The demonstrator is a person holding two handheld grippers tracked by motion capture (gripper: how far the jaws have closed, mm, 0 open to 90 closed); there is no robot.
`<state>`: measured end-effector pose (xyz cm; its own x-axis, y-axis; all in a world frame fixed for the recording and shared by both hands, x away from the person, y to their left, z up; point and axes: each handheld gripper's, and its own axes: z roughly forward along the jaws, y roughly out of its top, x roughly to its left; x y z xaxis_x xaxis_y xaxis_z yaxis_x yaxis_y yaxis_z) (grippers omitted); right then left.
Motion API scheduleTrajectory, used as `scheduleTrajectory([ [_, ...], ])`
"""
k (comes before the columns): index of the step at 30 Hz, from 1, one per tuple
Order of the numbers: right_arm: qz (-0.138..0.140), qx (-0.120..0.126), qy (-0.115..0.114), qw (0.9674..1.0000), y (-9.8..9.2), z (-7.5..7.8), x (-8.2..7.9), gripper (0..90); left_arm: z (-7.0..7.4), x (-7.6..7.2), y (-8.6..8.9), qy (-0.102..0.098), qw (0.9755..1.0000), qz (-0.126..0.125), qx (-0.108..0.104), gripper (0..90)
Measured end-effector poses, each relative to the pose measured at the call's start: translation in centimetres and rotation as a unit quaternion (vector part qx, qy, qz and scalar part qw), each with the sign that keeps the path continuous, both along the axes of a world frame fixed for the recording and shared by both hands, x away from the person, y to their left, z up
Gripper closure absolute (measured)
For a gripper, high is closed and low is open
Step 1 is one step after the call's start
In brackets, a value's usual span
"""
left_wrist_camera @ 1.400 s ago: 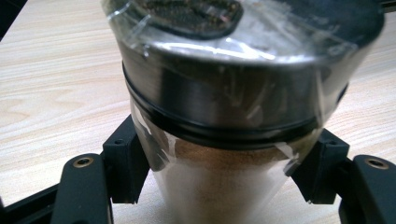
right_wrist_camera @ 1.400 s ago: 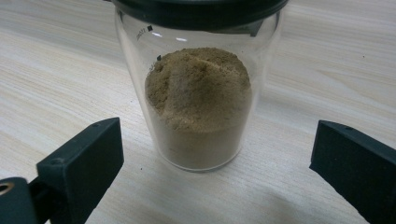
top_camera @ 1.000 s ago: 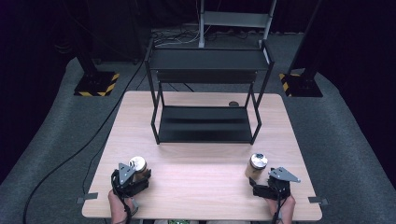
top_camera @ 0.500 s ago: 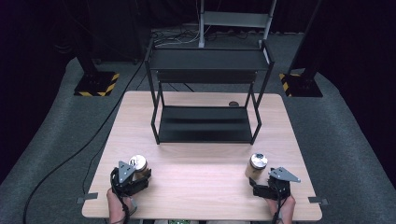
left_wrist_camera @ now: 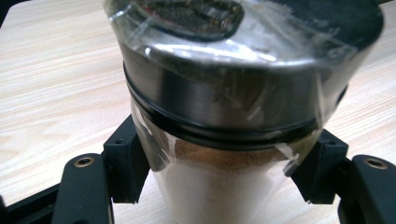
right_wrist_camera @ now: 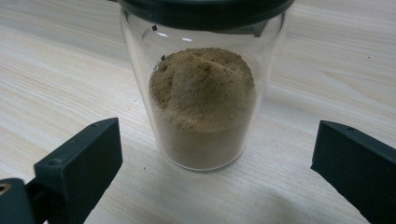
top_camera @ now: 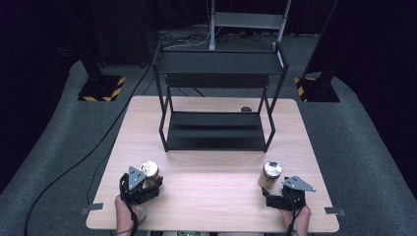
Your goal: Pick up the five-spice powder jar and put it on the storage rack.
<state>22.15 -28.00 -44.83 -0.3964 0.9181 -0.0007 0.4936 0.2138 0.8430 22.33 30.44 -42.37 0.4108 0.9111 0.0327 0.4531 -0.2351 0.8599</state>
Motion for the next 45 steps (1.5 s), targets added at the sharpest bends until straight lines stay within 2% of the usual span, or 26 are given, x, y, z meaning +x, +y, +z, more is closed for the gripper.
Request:
scheduleTrajectory([
  [21, 0.005, 0.001, 0.004, 1.0000, -0.1, 0.1, 0.2, 0.0, 1.2, 1.5, -1.1, -0.002, 0.9995, -0.029, 0.012, 31.2],
  [45, 0.008, 0.002, 0.004, 1.0000, -0.2, 0.1, 0.2, 0.0, 2.0, 3.5, -2.5, -0.002, 0.9981, -0.057, 0.023, 31.2],
])
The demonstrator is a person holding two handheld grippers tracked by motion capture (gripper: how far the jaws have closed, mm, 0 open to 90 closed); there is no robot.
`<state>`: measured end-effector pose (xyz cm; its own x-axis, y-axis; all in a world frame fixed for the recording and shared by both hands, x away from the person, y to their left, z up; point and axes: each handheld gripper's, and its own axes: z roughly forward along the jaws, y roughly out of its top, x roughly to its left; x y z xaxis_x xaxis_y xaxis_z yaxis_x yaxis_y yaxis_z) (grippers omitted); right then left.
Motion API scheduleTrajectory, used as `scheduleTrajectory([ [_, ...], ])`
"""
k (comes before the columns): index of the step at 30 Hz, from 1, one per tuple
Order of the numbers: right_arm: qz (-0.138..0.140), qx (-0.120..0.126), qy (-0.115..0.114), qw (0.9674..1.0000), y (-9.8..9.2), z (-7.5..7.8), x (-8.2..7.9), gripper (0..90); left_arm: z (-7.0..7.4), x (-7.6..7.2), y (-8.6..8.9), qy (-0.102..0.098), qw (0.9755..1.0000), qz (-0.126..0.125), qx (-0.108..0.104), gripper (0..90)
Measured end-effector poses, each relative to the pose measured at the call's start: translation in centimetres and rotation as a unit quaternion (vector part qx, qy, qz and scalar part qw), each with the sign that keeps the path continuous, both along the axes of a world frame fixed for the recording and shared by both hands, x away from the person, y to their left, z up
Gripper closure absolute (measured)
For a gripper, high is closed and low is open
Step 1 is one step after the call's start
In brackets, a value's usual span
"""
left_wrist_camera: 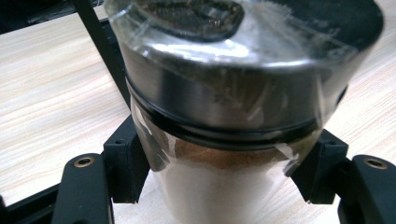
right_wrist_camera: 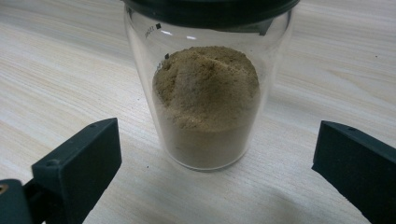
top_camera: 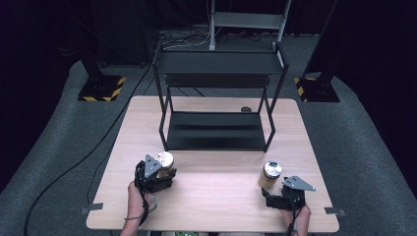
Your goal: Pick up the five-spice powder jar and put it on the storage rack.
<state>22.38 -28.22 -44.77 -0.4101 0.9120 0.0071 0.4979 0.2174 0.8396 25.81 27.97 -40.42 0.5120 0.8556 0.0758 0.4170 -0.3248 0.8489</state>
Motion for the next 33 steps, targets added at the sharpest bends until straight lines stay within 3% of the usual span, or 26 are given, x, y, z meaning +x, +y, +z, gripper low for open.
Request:
scheduleTrajectory([
  [33, 0.000, 0.002, 0.001, 1.0000, -0.1, 0.0, 0.0, 0.0, 0.7, 2.8, -1.3, 0.005, 0.9994, -0.030, 0.014, 31.2],
])
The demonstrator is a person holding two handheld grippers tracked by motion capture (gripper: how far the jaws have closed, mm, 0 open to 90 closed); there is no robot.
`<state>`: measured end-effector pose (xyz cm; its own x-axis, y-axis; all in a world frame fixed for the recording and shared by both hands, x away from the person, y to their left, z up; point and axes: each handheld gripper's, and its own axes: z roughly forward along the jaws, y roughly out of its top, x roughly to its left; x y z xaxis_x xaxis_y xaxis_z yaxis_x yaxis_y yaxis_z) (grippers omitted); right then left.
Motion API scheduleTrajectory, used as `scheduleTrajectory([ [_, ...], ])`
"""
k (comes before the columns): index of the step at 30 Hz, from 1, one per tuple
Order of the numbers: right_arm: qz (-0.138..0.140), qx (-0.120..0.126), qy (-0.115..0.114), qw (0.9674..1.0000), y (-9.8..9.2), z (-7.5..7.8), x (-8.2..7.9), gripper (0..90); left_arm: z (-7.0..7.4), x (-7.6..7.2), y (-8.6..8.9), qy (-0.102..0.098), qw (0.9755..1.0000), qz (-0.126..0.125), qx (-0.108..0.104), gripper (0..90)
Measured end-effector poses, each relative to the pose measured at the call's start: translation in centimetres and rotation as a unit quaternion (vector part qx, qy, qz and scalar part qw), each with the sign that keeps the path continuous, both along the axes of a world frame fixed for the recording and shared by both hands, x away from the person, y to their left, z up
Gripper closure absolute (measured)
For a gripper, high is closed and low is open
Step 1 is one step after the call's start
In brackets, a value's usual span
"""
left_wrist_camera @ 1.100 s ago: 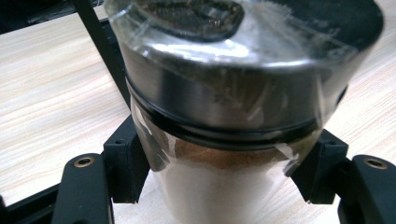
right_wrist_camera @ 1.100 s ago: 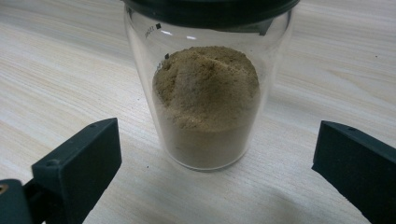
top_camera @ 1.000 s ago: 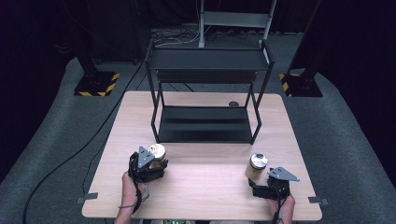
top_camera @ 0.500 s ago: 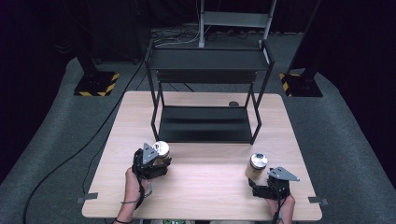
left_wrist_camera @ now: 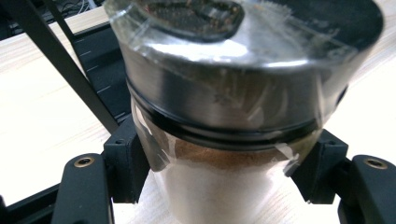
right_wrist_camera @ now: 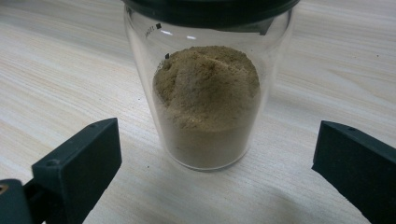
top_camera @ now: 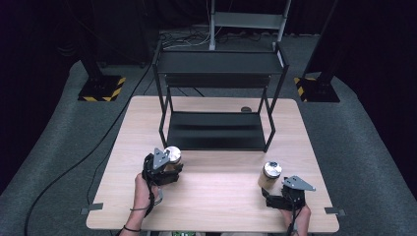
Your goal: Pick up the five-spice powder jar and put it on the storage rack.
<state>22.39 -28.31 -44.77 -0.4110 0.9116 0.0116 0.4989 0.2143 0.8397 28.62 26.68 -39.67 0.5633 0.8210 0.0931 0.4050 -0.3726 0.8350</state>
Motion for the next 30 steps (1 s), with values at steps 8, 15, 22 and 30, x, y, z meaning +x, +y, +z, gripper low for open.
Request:
scheduleTrajectory([
  [8, 0.002, -0.001, 0.003, 1.0000, 0.0, 0.1, 0.1, 0.1, 0.3, 0.7, -0.3, 0.001, 1.0000, -0.003, 0.001, 31.2],
  [15, 0.000, -0.001, 0.003, 1.0000, 0.0, 0.1, 0.1, 0.1, 0.5, 1.3, -0.7, 0.005, 0.9999, -0.010, 0.006, 31.2],
  [22, 0.001, -0.001, 0.004, 1.0000, 0.0, 0.1, 0.2, 0.1, 0.7, 2.1, -1.1, 0.014, 0.9997, -0.014, 0.012, 31.2],
  [30, 0.001, 0.000, 0.004, 1.0000, 0.0, 0.1, 0.2, 0.1, 0.9, 2.8, -1.3, 0.021, 0.9994, -0.018, 0.018, 31.2],
])
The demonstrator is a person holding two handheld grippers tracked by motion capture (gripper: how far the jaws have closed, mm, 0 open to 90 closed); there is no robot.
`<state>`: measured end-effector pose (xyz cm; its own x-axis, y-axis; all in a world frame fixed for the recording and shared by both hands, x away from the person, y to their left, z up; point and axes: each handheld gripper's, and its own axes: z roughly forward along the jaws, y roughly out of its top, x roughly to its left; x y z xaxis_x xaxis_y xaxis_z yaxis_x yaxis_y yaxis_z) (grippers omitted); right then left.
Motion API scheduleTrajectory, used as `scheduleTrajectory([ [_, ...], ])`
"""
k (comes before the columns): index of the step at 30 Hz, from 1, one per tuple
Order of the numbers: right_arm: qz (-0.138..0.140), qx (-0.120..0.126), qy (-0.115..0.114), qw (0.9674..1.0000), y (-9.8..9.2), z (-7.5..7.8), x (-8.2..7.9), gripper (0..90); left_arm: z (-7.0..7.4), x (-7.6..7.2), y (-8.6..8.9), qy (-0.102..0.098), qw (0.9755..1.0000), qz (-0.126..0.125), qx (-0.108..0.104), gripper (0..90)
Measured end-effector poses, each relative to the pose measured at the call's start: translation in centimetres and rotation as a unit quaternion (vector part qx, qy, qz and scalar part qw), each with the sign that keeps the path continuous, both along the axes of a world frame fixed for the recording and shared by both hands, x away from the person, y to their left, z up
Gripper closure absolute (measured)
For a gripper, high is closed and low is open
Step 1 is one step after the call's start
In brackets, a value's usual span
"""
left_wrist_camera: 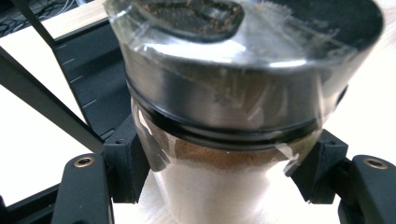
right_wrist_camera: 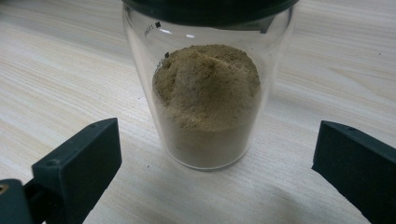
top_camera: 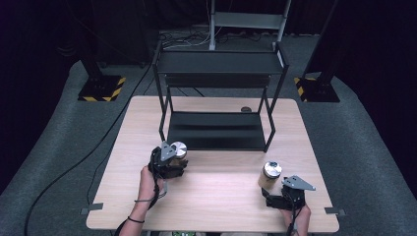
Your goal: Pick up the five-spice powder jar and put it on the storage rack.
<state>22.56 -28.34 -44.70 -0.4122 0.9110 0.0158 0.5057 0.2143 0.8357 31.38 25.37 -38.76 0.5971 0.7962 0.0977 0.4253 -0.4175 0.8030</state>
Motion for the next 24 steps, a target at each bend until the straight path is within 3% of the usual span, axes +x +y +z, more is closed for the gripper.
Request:
scheduleTrajectory([
  [24, 0.001, 0.004, -0.001, 1.0000, -0.1, -0.1, 0.0, 0.1, 0.8, 2.3, -0.6, 0.015, 0.9998, -0.009, 0.008, 31.2],
])
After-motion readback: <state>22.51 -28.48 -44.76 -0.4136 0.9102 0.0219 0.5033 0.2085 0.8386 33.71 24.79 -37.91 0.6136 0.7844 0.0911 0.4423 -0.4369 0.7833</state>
